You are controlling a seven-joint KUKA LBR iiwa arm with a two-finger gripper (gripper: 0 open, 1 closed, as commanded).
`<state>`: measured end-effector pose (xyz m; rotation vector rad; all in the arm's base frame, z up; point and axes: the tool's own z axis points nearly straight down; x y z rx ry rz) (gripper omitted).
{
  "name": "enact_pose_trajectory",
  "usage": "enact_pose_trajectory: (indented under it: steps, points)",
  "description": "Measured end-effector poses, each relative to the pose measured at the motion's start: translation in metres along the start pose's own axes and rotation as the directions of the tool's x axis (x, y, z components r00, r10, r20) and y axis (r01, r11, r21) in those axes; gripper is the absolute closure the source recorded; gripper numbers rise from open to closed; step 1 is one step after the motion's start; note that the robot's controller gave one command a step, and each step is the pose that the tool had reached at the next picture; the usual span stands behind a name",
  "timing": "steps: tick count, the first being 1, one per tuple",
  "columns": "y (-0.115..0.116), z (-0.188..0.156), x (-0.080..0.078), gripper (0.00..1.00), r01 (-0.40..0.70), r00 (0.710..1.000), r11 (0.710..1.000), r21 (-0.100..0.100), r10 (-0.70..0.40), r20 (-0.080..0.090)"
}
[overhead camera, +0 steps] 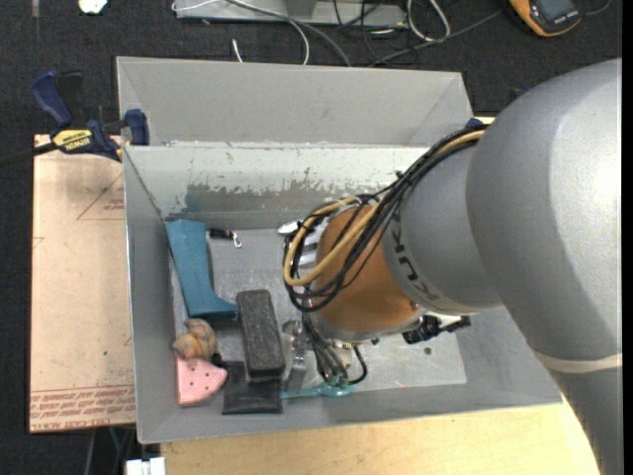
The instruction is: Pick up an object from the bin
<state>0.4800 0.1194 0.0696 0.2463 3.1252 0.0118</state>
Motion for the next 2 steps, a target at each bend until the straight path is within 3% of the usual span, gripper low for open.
enact_pose_trajectory:
  steps: [2]
  points:
    - [0.0, 0.0, 0.0, 1.0, 0.0, 1.0, 1.0, 0.0, 0.0, 0.0]
